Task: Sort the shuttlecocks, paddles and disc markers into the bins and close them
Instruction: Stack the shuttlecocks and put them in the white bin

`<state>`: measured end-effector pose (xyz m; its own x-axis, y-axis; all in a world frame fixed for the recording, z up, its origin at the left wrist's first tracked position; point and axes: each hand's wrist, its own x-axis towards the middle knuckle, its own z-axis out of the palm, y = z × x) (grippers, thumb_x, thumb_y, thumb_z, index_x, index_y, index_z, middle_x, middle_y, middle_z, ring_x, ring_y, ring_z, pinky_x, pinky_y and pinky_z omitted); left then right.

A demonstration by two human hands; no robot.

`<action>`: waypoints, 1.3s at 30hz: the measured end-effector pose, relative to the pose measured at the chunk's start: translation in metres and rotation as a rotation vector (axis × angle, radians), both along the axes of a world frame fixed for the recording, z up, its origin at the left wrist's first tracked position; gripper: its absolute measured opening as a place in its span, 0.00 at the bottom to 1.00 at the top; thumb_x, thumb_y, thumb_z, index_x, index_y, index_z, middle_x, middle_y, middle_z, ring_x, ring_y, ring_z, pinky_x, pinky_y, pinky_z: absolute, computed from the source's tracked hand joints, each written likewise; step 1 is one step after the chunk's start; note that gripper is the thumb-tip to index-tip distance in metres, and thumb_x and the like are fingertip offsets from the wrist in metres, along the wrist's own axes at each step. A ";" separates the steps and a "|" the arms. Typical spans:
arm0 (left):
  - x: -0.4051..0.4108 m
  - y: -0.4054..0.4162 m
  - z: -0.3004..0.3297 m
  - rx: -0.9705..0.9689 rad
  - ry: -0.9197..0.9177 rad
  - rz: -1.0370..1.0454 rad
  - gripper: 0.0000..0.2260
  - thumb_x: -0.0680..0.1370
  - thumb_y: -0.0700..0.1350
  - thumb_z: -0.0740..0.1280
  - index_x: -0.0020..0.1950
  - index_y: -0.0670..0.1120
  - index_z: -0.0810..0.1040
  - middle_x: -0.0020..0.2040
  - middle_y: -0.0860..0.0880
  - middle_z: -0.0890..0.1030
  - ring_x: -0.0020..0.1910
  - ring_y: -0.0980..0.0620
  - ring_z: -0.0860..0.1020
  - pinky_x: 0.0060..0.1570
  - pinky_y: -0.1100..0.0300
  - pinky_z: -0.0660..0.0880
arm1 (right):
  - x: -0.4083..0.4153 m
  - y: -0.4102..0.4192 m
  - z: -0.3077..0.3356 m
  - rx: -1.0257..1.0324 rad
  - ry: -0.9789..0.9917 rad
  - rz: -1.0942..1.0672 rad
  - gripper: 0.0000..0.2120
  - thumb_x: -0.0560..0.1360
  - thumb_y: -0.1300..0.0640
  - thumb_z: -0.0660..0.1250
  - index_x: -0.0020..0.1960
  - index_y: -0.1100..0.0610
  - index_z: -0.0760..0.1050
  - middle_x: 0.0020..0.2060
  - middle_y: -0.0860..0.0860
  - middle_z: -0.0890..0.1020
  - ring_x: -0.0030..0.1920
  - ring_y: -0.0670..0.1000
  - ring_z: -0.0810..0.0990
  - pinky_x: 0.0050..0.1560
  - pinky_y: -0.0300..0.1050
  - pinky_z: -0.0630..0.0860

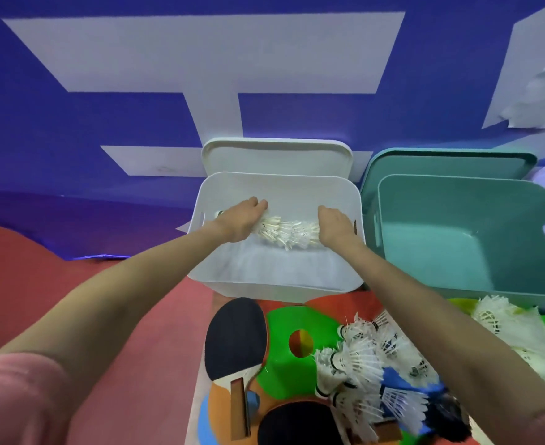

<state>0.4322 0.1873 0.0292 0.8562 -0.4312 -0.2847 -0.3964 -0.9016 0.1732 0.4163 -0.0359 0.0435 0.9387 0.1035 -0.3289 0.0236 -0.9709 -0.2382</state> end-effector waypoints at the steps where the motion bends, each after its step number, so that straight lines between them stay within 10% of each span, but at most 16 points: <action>1: 0.002 -0.001 -0.005 0.016 -0.003 0.001 0.20 0.70 0.29 0.63 0.61 0.39 0.65 0.53 0.40 0.70 0.48 0.40 0.73 0.46 0.46 0.73 | 0.002 0.001 -0.003 -0.032 0.013 0.023 0.14 0.73 0.73 0.58 0.56 0.63 0.68 0.55 0.61 0.77 0.55 0.61 0.77 0.44 0.46 0.68; 16: 0.010 -0.014 -0.034 0.403 -0.276 -0.011 0.26 0.70 0.38 0.71 0.65 0.43 0.64 0.60 0.42 0.69 0.57 0.43 0.70 0.47 0.54 0.68 | 0.021 0.000 -0.022 -0.448 0.020 0.268 0.19 0.71 0.73 0.65 0.60 0.63 0.72 0.55 0.55 0.78 0.56 0.58 0.79 0.43 0.48 0.73; 25: 0.006 -0.013 -0.034 -0.002 0.007 0.330 0.19 0.77 0.42 0.67 0.64 0.37 0.64 0.58 0.37 0.71 0.58 0.37 0.71 0.51 0.47 0.70 | 0.016 0.001 -0.019 -0.482 0.008 0.310 0.16 0.70 0.72 0.65 0.56 0.61 0.74 0.52 0.54 0.79 0.52 0.56 0.80 0.42 0.45 0.72; 39: -0.065 -0.018 0.042 -0.318 -0.090 0.221 0.24 0.76 0.47 0.68 0.69 0.42 0.66 0.62 0.40 0.74 0.62 0.42 0.72 0.58 0.49 0.71 | -0.062 -0.022 0.066 -0.126 -0.282 0.216 0.15 0.75 0.61 0.62 0.60 0.63 0.72 0.55 0.61 0.74 0.57 0.62 0.72 0.53 0.53 0.70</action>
